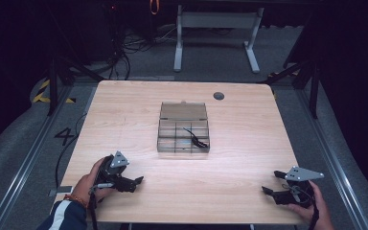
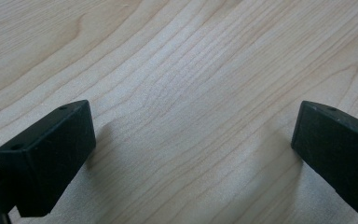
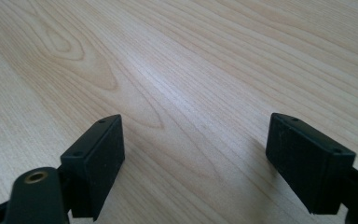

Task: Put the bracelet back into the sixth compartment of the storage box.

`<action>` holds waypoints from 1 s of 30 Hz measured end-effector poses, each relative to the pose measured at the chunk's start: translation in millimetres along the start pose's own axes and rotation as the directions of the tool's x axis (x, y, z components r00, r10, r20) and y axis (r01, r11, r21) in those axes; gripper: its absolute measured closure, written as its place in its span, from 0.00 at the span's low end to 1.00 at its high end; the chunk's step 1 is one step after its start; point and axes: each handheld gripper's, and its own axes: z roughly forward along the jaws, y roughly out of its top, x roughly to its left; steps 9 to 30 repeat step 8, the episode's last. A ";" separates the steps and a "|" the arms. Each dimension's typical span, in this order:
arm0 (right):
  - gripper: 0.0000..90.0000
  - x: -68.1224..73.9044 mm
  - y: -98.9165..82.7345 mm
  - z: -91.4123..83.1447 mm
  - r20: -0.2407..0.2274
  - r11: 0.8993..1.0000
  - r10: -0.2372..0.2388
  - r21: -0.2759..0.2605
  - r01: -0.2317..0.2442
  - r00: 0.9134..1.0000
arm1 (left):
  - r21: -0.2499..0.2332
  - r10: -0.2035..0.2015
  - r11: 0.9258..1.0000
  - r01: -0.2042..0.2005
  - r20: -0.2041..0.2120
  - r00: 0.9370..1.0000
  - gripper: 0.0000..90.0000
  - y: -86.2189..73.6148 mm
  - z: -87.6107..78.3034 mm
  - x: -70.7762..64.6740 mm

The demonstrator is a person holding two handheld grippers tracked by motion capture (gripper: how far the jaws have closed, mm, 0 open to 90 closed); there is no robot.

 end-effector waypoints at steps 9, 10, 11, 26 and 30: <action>0.21 -0.1 0.0 0.1 0.003 1.000 0.000 0.001 0.000 1.000 | 0.000 0.000 1.000 0.000 0.000 1.000 0.00 0.0 0.0 0.0; 0.21 -0.1 0.0 0.1 0.003 1.000 0.000 0.001 0.000 1.000 | 0.000 0.000 1.000 0.000 0.000 1.000 0.00 0.0 0.0 0.0; 0.21 -0.1 0.0 0.1 0.003 1.000 0.000 0.001 0.000 1.000 | 0.000 0.000 1.000 0.000 0.000 1.000 0.00 0.0 0.0 0.0; 0.21 -0.1 0.0 0.1 0.003 1.000 0.000 0.001 0.000 1.000 | 0.000 0.000 1.000 0.000 0.000 1.000 0.00 0.0 0.0 0.0; 0.21 -0.1 0.0 0.1 0.003 1.000 0.000 0.001 0.000 1.000 | 0.000 0.000 1.000 0.000 0.000 1.000 0.00 0.0 0.0 0.0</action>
